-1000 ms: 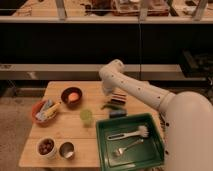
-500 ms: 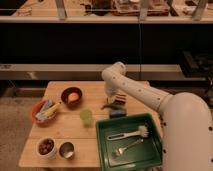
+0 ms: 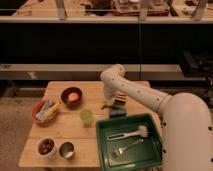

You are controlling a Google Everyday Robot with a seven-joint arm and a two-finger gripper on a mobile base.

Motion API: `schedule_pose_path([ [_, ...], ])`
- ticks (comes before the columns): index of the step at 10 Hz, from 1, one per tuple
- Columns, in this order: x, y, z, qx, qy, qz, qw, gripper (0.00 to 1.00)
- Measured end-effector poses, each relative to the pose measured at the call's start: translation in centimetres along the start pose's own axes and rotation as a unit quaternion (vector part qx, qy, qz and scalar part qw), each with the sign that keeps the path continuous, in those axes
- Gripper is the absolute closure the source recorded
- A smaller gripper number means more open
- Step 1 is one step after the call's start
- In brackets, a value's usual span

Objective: Place pepper in plastic cup

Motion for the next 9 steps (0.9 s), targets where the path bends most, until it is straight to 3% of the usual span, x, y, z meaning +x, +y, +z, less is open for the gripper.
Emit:
schedule_pose_path([
  [4,-1.4,1.9,-1.0,-0.006,-0.022,-0.038,0.999,0.5],
  [9,-2.6,3.6,-0.2,-0.019,-0.02,-0.068,0.9973,0.5],
])
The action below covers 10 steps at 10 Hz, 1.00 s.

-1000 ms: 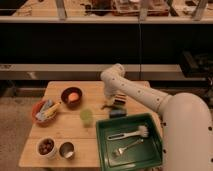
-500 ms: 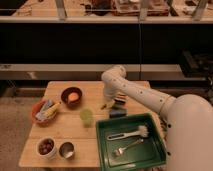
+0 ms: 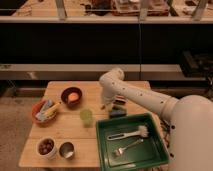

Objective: Place pepper in plastic cup

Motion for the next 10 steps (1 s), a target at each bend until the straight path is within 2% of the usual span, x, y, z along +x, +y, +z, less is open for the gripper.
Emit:
schedule_pose_path([
  [3,-0.1,-0.8,0.5,-0.001,0.006,0.0,1.0,0.5],
  [7,1.1,-2.8,0.3,0.0,0.015,0.023,0.9996,0.5],
  [10,2.9,-3.6,1.4,-0.017,0.019,0.044,0.9987,0.5],
])
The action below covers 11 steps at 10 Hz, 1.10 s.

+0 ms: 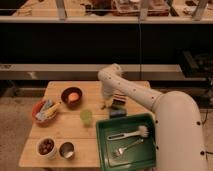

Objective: Place pepper in plastic cup

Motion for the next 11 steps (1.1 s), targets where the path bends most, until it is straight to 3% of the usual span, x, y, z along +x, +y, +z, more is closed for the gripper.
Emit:
schedule_pose_path([
  [6,2.4,-0.5,0.9,-0.011,0.009,0.023,0.9996,0.5],
  [11,2.6,-0.4,0.9,-0.012,0.012,0.023,0.9996,0.5],
])
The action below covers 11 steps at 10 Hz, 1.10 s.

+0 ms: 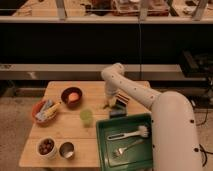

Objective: Place pepper in plastic cup

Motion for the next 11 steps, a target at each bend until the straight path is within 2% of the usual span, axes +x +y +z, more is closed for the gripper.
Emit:
schedule_pose_path([
  [4,1.4,0.5,0.5,-0.002,-0.003,0.006,1.0,0.5],
  [6,1.2,0.5,0.4,-0.001,-0.004,0.003,1.0,0.5],
  [9,0.5,3.0,-1.2,0.017,-0.016,-0.012,0.9997,0.5],
  [11,0.7,3.4,-0.7,0.018,-0.016,-0.011,0.9996,0.5],
])
